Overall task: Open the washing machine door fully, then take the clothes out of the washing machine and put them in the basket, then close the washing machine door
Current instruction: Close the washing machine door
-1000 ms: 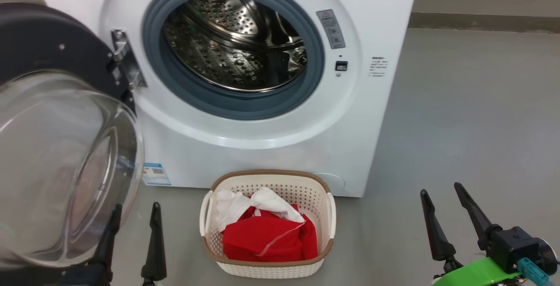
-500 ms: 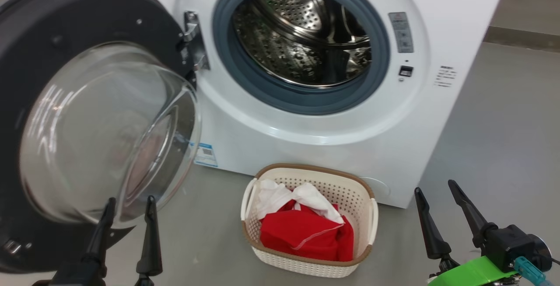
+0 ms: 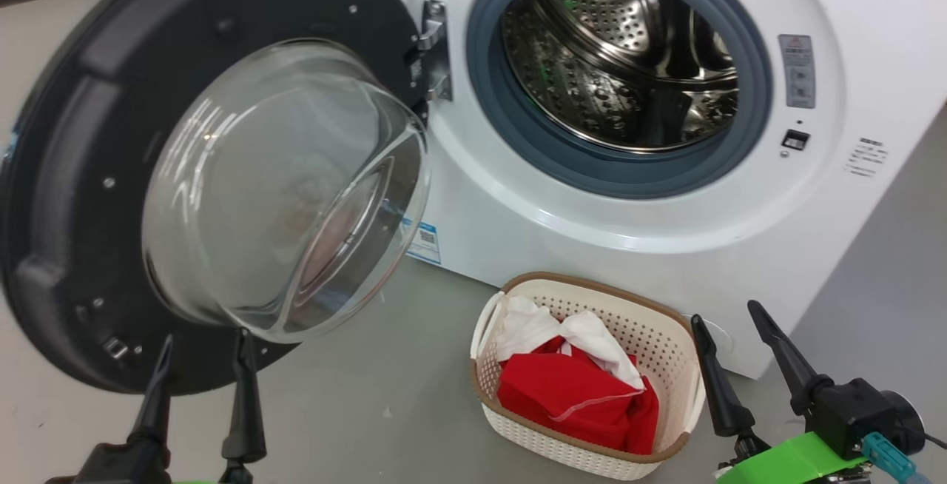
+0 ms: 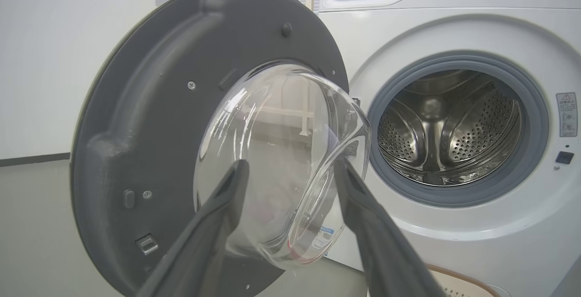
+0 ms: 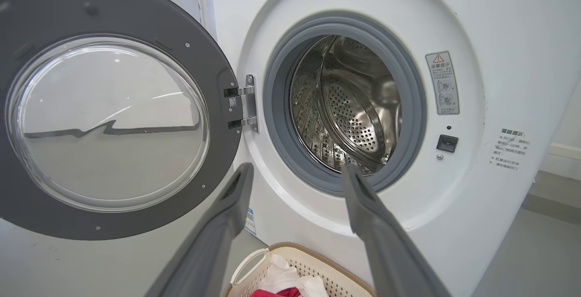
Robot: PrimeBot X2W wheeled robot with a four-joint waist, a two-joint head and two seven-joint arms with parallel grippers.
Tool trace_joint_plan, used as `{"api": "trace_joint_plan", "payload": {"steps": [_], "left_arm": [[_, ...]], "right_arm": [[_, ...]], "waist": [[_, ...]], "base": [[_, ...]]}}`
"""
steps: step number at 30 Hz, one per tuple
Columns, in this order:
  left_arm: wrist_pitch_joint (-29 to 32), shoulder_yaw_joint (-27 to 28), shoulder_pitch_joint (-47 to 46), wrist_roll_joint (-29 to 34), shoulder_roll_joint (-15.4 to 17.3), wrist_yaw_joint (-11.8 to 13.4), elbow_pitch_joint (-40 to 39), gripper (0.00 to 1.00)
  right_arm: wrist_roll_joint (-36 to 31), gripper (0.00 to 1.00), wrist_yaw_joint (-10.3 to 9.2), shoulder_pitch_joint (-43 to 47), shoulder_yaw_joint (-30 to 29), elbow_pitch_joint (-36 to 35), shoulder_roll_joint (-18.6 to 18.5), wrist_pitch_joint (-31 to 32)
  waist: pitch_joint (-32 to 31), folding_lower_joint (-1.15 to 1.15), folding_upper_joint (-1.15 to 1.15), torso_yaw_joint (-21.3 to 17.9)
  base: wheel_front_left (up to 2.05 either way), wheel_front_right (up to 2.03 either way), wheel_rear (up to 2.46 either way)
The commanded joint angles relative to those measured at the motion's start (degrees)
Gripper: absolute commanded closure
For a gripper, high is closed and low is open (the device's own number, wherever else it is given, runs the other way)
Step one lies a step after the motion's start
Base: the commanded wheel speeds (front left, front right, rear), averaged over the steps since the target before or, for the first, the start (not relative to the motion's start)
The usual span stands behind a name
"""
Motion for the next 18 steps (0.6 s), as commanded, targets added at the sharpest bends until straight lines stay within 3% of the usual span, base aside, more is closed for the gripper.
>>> {"api": "trace_joint_plan", "payload": {"steps": [1,11,12,13,18], "left_arm": [[-0.4,2.5,-1.1,0.5,0.8,0.8,-2.0,0.0],[-1.4,3.0,-0.6,-0.3,0.8,1.3,-2.5,0.0],[-1.6,3.0,-0.7,-0.2,0.9,1.2,-2.5,0.37],[-2.1,3.0,-0.9,-0.3,0.8,1.2,-2.8,1.0],[-4.4,5.2,-3.1,-1.2,0.3,1.7,-5.8,1.0]], "right_arm": [[-0.4,0.0,0.35,-3.3,1.7,-1.5,-0.8,0.1],[-0.5,0.0,0.35,-3.9,2.2,-1.0,-0.8,0.3],[-0.4,0.0,0.35,-3.8,2.1,-0.9,-0.8,0.3],[-0.4,0.0,0.35,-3.7,1.9,-0.9,-0.8,0.3],[-0.3,0.0,0.35,-3.1,1.5,-0.8,-0.8,0.2]], "waist": [[0.2,0.0,0.0,1.1],[0.3,0.0,0.0,1.2],[0.3,0.0,0.0,1.2],[0.3,0.0,0.0,1.2],[0.2,0.0,0.0,1.2]], "base": [[0.0,0.0,0.0],[0.0,0.0,0.0],[0.0,0.0,0.0],[0.0,0.0,0.0],[0.0,0.0,0.0]]}}
